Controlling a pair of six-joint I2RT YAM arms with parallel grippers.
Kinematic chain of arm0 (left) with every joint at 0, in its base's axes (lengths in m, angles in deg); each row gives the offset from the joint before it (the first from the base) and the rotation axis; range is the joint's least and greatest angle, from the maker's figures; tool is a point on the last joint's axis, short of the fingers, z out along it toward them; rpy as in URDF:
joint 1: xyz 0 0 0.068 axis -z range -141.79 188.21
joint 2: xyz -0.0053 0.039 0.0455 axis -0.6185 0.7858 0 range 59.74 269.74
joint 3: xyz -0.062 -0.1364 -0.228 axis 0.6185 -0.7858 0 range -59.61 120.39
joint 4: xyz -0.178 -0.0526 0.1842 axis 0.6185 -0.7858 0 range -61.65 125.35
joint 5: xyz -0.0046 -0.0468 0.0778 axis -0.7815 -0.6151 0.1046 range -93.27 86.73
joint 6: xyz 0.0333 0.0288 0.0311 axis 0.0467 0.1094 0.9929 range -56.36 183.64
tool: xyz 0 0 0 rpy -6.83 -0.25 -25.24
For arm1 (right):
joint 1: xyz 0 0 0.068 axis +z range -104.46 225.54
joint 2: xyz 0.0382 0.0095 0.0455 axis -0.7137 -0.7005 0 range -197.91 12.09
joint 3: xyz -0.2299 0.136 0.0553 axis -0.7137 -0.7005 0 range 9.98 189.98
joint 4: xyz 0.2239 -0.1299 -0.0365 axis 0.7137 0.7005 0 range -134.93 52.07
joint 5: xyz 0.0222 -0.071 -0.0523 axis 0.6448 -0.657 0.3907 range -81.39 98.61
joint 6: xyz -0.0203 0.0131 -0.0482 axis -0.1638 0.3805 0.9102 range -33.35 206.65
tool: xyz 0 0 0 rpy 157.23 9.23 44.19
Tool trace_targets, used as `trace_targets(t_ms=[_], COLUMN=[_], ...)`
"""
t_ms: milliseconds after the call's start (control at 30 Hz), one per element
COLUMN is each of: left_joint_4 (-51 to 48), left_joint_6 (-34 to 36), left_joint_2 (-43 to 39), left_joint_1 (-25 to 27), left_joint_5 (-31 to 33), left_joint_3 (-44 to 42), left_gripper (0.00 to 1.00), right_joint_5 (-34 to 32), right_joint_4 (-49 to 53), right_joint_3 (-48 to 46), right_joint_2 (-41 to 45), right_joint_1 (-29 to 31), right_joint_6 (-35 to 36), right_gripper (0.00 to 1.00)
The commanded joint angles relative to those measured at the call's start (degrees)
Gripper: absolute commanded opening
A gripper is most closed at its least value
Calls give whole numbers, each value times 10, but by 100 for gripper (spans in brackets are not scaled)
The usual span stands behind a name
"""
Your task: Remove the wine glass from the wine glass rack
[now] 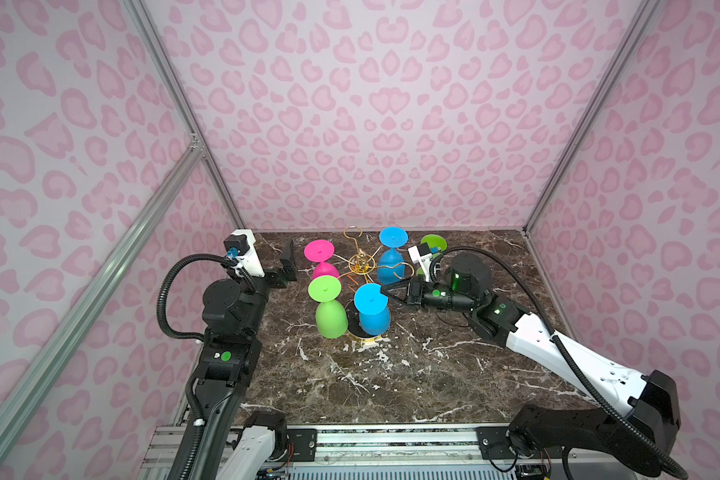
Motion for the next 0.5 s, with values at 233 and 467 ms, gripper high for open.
trace_targets(t_ms=[233,467], left_joint_4=[16,16], left_joint_6=[5,4], left_joint_2=[-9,-13], left_joint_1=[-2,-2], left_joint_5=[-1,0], left_joint_3=[-4,-5], left_gripper=[97,97], right_joint_5=[3,1], right_joint_4=[-39,-42], right_joint_3=[-7,-1], right_joint_2=[-2,3], right_joint_1=[0,0], right_joint_6=[-32,-42], right_gripper=[0,0])
